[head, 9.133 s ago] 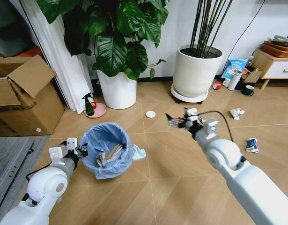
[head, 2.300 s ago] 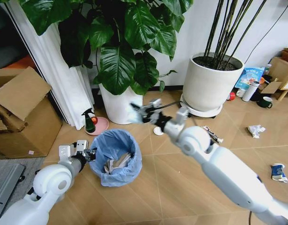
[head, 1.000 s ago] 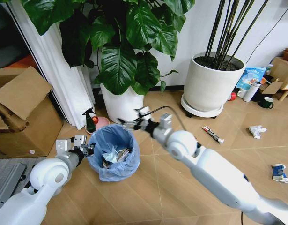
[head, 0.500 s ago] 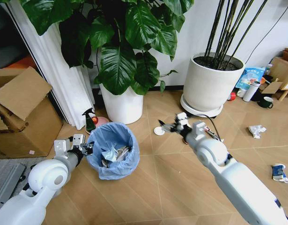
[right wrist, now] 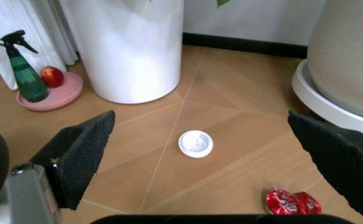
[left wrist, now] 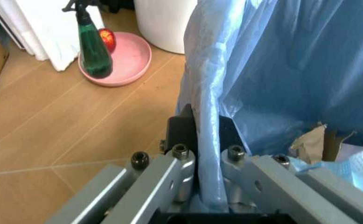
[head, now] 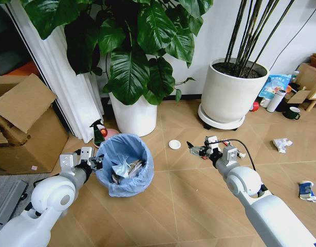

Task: Pick up the trash bin and place the garbage on the floor into it.

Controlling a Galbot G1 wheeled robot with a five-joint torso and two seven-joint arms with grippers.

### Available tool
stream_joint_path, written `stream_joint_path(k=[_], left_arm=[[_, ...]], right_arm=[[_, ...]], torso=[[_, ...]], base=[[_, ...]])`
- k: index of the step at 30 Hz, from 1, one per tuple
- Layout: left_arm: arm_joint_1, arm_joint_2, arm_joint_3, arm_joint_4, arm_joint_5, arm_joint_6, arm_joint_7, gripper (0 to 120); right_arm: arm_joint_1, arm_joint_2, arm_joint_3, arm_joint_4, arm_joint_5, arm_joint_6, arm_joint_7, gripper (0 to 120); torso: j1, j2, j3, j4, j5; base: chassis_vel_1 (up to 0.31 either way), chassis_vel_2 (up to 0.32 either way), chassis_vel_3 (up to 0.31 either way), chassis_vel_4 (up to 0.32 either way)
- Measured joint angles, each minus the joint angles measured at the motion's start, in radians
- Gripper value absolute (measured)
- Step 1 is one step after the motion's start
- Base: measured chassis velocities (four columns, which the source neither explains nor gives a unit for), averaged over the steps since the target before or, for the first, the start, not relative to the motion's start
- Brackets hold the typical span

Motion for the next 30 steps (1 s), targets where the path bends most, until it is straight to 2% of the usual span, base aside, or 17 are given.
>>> stream_joint_path(k=[12,17,20,21,23,30], left_arm=[[0.0,0.005,-0.001,-0.007,0.006,-0.004,0.002,0],[0.0,0.004,-0.001,-0.01,0.009,-0.007,0.003,0],[0.001,0.003,-0.001,-0.01,0.011,-0.008,0.004,0],[0.001,0.002,-0.001,-0.011,0.012,-0.009,0.004,0],[0.001,0.002,-0.001,-0.013,0.012,-0.01,0.005,0],[0.003,-0.003,-0.001,-0.016,0.018,-0.012,0.004,0]], right_arm=[[-0.011,0.002,0.004,0.003,-0.007,0.007,-0.003,100],[-0.01,0.001,0.001,0.002,-0.014,0.015,-0.013,100],[-0.005,0.0,-0.002,0.0,-0.016,0.021,-0.015,100],[-0.001,-0.002,-0.004,-0.001,-0.016,0.024,-0.015,100],[0.001,-0.003,-0.006,-0.002,-0.016,0.026,-0.015,100],[0.006,-0.011,-0.013,-0.003,-0.018,0.033,-0.016,100]], torso=[[0.0,0.0,0.0,-0.0006,0.0],[0.0,0.0,0.0,-0.0002,0.0006],[0.0,0.0,0.0,0.0,-0.0003],[0.0,0.0,0.0,-0.0008,0.0],[0.0,0.0,0.0,-0.0008,0.0006],[0.0,0.0,0.0,0.0,-0.0005]], base=[[-0.135,-0.123,0.133,0.123],[-0.176,-0.188,0.179,0.191],[-0.181,-0.159,0.182,0.175],[-0.174,-0.15,0.193,0.075],[-0.174,-0.15,0.166,0.075],[-0.09,0.126,0.107,-0.108]])
